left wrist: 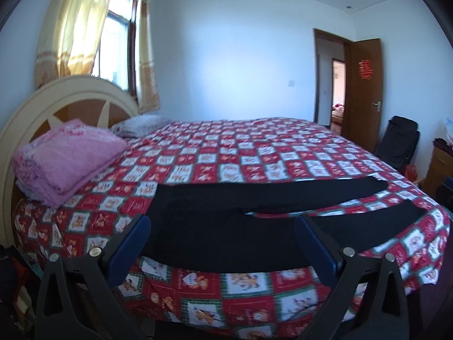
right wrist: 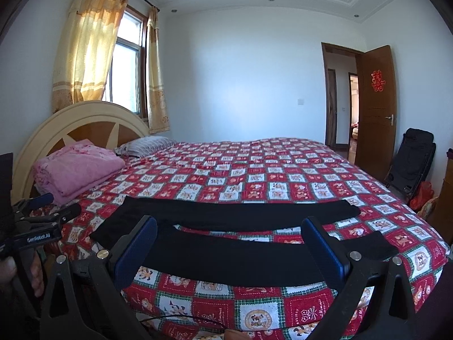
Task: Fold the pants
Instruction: 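Lower both tools toward the black pants' waistband and leg ends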
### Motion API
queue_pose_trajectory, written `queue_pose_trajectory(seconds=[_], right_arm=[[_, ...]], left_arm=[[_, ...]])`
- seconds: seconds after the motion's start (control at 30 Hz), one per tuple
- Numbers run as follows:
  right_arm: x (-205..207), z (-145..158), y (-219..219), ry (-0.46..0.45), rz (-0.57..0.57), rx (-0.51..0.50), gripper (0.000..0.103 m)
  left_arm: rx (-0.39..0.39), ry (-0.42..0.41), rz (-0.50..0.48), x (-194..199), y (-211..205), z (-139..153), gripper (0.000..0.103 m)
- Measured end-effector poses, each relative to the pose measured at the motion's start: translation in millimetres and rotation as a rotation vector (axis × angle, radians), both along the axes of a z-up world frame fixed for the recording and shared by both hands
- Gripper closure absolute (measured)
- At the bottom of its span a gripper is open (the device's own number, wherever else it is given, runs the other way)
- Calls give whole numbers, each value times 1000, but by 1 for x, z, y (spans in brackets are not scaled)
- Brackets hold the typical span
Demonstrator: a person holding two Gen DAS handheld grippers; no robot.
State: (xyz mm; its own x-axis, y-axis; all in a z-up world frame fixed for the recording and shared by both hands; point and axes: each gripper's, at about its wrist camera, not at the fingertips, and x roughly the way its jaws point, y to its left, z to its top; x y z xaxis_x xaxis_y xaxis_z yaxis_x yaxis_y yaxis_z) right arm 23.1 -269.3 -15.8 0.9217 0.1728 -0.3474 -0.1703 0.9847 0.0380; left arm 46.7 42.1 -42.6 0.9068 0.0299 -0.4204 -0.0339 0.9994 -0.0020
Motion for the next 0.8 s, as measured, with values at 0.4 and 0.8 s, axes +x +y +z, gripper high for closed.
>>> queue_pose_trajectory(seconds=[0.4, 0.8], right_arm=[[67, -84, -15, 235, -23, 16, 1], [110, -127, -46, 367, -110, 8, 25]], left_arm=[[9, 163, 176, 144, 119, -61, 0], [27, 336, 133, 278, 152, -106, 3]])
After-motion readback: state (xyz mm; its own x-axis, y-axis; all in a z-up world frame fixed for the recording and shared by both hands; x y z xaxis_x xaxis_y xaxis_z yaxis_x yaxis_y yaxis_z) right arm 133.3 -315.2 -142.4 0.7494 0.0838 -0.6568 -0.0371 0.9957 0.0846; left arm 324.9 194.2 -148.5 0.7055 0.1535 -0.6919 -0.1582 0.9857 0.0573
